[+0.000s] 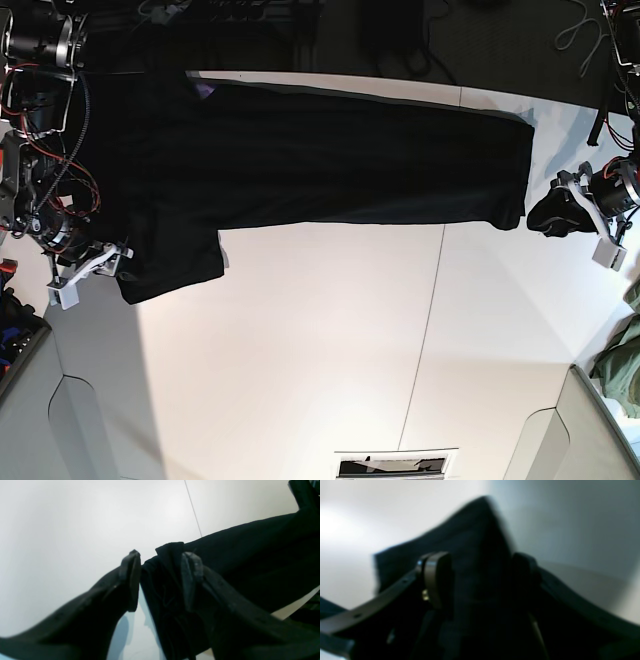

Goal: Layout the t-shirt on the table in an organized manner, then fold the t-shirt properly
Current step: 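Regrasp the folded strip ends with both grippers and pull taut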

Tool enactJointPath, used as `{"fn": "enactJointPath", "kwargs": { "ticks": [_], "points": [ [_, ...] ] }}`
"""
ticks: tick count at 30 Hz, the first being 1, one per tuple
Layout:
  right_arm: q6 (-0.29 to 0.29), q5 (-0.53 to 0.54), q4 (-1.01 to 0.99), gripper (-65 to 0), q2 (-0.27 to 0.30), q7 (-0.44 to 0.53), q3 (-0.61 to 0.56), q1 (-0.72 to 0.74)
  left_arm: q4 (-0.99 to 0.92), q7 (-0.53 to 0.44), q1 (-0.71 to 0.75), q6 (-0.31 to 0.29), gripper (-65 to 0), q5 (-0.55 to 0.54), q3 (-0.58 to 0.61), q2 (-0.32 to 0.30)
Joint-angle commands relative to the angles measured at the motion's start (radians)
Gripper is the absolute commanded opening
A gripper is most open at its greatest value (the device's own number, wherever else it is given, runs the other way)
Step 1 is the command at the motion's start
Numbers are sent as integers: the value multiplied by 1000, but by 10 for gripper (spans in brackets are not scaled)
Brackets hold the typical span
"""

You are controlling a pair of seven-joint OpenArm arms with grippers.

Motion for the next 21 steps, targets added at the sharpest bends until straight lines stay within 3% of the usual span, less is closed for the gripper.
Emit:
{"fn": "enactJointPath", "kwargs": {
  "ticks": [1, 6, 8, 10, 11, 15, 21],
  "points": [
    [1, -13, 10, -268, -6, -22, 1, 16, 16, -14, -13, -9, -358, -19, -8, -18],
    [1, -18, 10, -291, -66, -29, 1, 16, 16, -14, -2, -9, -358, -17, -8, -17],
    [1, -24, 10, -427, -78, -29, 1, 16, 16, -14, 3, -9, -358, -17, -8, -17],
    [1, -26, 11, -625, -79, -29, 1, 16, 16, -15, 4, -9, -358, -17, -8, -17],
    [2, -26, 13, -650, -78, -29, 1, 16, 16, -15, 4, -9, -358, -17, -8, -17],
    [6, -12, 54, -650, -77, -77, 2, 16, 16, -14, 4, -9, -358, -17, -8, -17],
    [23, 143, 259, -650, -75, -317, 21, -35, 16, 1, 7, -9, -358, -19, -8, -23]
  ]
}}
